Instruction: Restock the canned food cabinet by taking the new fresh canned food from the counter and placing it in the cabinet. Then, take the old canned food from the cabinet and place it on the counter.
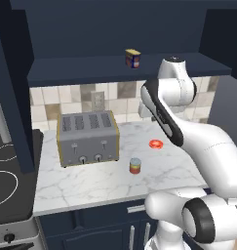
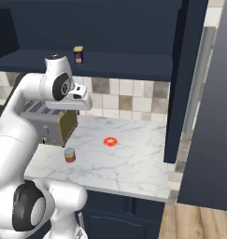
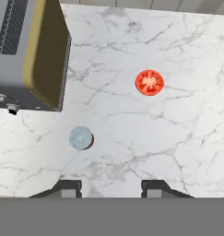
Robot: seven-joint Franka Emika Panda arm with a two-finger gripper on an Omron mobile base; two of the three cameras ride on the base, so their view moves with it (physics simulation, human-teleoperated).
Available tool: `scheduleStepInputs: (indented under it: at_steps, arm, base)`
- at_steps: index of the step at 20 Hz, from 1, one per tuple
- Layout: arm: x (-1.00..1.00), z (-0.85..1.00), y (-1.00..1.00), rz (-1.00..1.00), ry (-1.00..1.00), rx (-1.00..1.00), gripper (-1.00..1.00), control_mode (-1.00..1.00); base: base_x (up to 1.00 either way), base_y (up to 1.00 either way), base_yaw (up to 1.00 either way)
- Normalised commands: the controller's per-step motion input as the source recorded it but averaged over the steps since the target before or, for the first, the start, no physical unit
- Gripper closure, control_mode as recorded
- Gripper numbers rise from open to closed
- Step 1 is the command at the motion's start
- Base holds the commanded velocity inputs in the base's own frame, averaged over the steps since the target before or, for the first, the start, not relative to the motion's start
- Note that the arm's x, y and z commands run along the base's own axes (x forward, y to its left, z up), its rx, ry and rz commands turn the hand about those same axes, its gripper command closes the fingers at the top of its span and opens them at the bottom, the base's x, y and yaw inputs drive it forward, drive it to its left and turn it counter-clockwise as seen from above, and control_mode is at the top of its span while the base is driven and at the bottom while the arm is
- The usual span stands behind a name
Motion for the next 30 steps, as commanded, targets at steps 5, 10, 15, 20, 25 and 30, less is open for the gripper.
scheduleStepInputs:
  at_steps: [5,10,15,20,25,30]
  arm:
    - [-0.13,-0.1,0.35,0.0,0.0,0.0,-1.0,-1.0]
    - [-0.31,-0.77,0.52,0.0,0.01,0.0,-1.0,-1.0]
    - [-0.09,-1.0,0.24,0.0,0.07,0.04,-1.0,-1.0]
    - [0.04,-0.96,0.01,0.0,0.04,0.02,-1.0,-1.0]
    - [0.31,-0.55,0.0,0.0,0.04,0.0,-1.0,-1.0]
    - [0.38,-0.27,0.0,0.0,0.08,0.0,-1.0,-1.0]
  base:
    - [0.0,0.0,0.0]
    - [0.0,0.0,0.0]
    - [0.0,0.0,0.0]
    - [0.0,0.0,0.0]
    - [0.0,0.0,0.0]
    - [0.0,0.0,0.0]
